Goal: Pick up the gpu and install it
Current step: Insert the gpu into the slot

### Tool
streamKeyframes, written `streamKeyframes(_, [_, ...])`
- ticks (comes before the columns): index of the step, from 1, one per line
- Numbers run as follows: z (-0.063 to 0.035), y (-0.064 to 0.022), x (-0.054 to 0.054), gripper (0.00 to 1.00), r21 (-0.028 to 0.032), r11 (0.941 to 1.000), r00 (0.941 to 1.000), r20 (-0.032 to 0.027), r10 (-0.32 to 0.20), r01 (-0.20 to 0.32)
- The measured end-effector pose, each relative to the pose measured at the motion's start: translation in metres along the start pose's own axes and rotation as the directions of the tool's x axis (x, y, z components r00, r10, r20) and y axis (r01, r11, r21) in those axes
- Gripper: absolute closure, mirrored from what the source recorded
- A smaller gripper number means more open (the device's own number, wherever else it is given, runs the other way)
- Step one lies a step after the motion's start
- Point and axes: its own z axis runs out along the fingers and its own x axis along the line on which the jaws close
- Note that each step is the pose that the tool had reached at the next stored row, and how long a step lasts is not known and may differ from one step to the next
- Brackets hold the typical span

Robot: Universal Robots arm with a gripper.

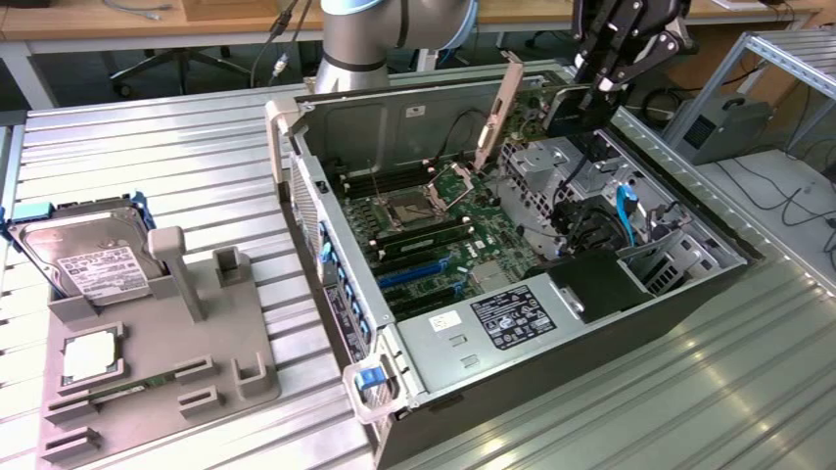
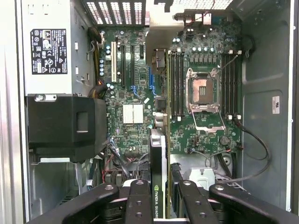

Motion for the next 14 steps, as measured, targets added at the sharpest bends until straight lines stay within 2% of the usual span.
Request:
streamKeyframes(4, [0.0005,0.0004,-0.001,0.73,0.0000,1.0000,1.0000,-0.0001,0.000,0.000])
streamKeyframes(10, [0.0023,0.0059,-0.014,0.73,0.0000,1.0000,1.0000,-0.0001,0.000,0.000])
streamKeyframes(14, [0.0026,0.0087,-0.018,0.73,0.0000,1.0000,1.0000,0.0000,0.000,0.000])
